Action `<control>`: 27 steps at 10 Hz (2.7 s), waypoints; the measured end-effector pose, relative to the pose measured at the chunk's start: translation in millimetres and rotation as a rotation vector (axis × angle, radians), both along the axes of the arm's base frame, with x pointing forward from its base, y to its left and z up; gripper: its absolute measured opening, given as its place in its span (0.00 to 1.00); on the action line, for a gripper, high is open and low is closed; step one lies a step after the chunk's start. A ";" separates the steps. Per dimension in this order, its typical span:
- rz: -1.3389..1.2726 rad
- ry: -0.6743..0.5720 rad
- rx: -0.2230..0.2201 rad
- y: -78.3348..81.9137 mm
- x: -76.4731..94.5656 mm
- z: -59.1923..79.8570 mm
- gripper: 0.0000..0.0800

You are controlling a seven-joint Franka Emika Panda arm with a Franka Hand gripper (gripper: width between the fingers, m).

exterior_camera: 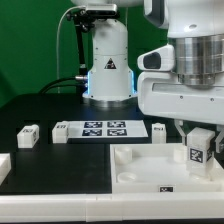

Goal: Assemble one leg

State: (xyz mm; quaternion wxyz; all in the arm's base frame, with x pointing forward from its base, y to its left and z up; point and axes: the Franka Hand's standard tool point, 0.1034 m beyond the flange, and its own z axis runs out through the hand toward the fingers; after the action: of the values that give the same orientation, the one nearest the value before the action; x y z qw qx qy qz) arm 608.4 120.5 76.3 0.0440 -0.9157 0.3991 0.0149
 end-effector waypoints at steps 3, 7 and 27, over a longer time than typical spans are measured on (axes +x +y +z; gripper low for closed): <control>-0.159 0.017 0.015 3.1 -0.5 -0.3 0.40; 0.043 -0.002 0.011 4.5 -1.5 -1.0 0.80; 1.171 -0.094 -0.003 0.2 0.7 -6.4 0.36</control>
Offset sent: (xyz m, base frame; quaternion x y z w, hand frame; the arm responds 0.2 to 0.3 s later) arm 0.0000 0.0000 0.0000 0.0000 0.0000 0.0000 1.0000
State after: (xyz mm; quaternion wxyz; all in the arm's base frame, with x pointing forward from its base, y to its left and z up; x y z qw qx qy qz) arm 609.1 120.7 69.9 0.0450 -0.9834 -0.1756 -0.0043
